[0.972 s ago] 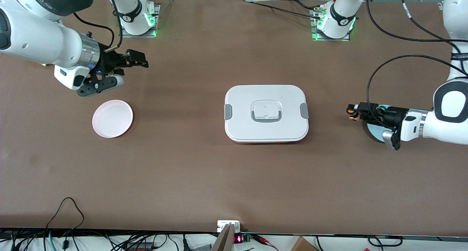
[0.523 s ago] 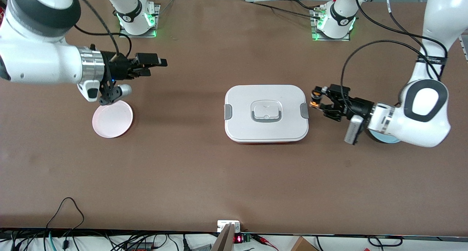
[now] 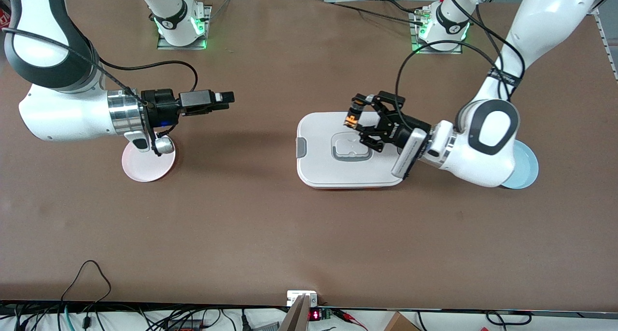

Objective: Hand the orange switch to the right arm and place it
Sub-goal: 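Lift the switch with the left gripper while the right gripper approaches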

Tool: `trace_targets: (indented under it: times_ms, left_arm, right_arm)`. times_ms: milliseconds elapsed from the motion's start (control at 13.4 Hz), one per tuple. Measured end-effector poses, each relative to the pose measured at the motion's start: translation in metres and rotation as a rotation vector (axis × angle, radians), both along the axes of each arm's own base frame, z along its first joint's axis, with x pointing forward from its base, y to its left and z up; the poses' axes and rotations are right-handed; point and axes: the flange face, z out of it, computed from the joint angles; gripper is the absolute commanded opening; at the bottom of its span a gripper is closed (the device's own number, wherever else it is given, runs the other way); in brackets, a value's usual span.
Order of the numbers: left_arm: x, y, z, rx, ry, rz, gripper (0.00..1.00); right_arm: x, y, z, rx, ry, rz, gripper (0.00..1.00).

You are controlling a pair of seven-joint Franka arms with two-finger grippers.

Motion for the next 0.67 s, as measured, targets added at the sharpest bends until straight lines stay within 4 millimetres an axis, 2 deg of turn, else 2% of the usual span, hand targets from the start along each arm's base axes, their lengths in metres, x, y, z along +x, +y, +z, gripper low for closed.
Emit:
trace_targets:
  times_ms: [149,374,673]
  left_arm:
    - [-0.002,-0.027,0.009,-0.057,-0.076,0.05,0.35]
    - [-0.017,-0.072,0.021,-0.123,-0.137,0.142,0.35]
    - [-0.044,-0.13,0.025,-0.043,-0.187,0.26,0.35]
  right_arm:
    - [0.003,-0.005,-0.004,0.052,0.072,-0.069,1.0]
    - [0.007,-0.014,-0.013,0.086,0.276,-0.158,1.0]
    - [-0.002,0.002,-0.031,0.11,0.429,-0.174,1.0]
